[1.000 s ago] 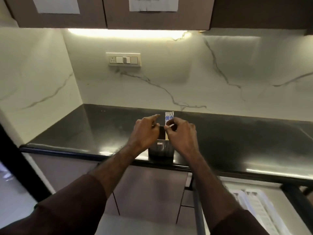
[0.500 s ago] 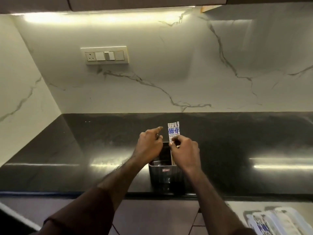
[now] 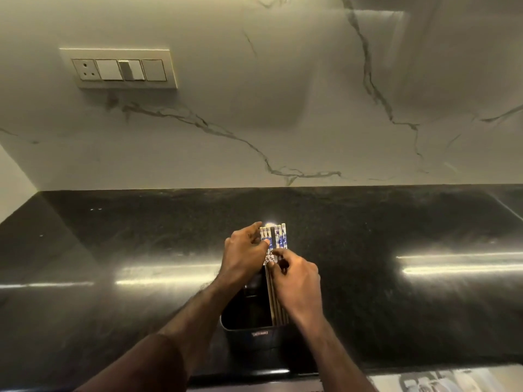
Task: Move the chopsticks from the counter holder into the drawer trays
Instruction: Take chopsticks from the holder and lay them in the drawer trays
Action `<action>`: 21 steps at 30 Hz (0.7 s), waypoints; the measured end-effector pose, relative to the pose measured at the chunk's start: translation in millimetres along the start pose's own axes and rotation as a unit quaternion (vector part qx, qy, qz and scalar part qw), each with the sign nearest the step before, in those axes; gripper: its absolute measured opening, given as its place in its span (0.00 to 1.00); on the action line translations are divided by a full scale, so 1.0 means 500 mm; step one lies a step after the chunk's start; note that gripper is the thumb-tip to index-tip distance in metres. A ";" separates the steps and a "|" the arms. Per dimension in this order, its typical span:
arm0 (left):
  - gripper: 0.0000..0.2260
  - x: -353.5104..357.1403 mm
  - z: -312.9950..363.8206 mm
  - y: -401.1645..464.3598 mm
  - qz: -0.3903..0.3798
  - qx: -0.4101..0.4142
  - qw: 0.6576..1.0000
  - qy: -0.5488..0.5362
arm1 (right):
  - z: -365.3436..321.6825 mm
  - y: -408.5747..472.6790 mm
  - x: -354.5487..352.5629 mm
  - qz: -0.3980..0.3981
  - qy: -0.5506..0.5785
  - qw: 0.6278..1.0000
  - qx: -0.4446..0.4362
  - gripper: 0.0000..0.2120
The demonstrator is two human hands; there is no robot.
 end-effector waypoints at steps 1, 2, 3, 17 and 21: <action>0.19 0.001 0.000 0.002 -0.001 0.003 1.000 -0.011 | 0.002 0.000 0.003 0.001 -0.001 1.000 0.001 0.13; 0.18 0.003 -0.001 0.003 -0.003 0.007 1.000 -0.023 | 0.004 -0.001 0.006 0.001 -0.003 1.000 0.002 0.13; 0.17 0.004 -0.004 0.005 -0.007 0.010 0.999 -0.033 | 0.004 -0.001 0.009 0.001 -0.005 1.000 0.004 0.12; 0.13 -0.107 0.106 0.020 -0.086 0.030 0.978 -0.186 | -0.030 0.053 0.008 -0.085 0.081 0.993 -0.005 0.09; 0.14 -0.179 0.194 0.015 -0.098 0.081 0.978 -0.166 | -0.061 0.076 -0.014 -0.132 0.180 0.974 -0.038 0.04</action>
Point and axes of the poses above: each hand's wrist, its own y-axis towards the middle knuckle, its own x-axis out of the palm, z = x × y, the point moved 2 cm from there along y, towards the middle knuckle, and after that the axes turned 11 degrees about -x, right-handed, at the moved point
